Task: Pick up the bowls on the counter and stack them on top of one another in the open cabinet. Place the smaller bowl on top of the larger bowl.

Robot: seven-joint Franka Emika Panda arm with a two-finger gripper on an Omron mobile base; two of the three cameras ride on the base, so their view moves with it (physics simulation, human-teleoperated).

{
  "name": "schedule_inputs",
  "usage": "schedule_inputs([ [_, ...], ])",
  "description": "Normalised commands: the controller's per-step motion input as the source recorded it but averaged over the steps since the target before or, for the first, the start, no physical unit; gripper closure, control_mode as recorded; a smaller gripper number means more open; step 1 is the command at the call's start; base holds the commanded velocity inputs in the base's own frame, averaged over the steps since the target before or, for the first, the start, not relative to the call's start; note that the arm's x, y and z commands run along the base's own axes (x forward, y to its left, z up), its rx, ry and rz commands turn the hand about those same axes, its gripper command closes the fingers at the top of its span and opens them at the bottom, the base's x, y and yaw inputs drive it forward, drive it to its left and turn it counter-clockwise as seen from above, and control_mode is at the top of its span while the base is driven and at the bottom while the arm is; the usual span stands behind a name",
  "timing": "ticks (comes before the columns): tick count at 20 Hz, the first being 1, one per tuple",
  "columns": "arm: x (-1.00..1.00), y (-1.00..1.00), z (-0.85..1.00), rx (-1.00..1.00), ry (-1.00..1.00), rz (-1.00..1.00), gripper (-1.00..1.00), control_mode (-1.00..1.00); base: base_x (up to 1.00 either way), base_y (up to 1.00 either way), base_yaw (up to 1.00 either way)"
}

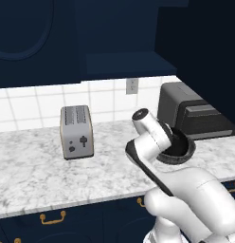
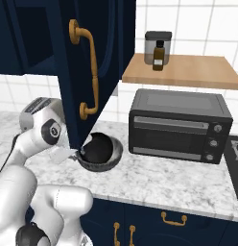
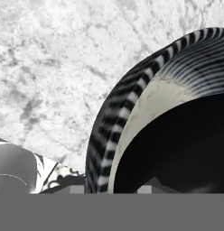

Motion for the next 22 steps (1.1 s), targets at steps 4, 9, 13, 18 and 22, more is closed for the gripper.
schedule_inputs([
  [4,-0.56,0.43,1.00,-0.02,-0.05,0.07,1.00,-1.00,0.00,0.00,0.00],
  [9,-0.28,0.50,1.00,-0.06,-0.05,0.05,1.00,-1.00,0.00,0.00,0.00],
  [13,-0.22,0.38,1.00,-0.15,-0.02,0.04,1.00,-1.00,0.00,0.00,0.00],
  [18,-0.27,0.44,1.00,-0.15,0.00,0.01,1.00,-1.00,0.00,0.00,0.00],
  [22,-0.42,0.39,1.00,-0.13,-0.04,0.00,1.00,-1.00,0.00,0.00,0.00],
])
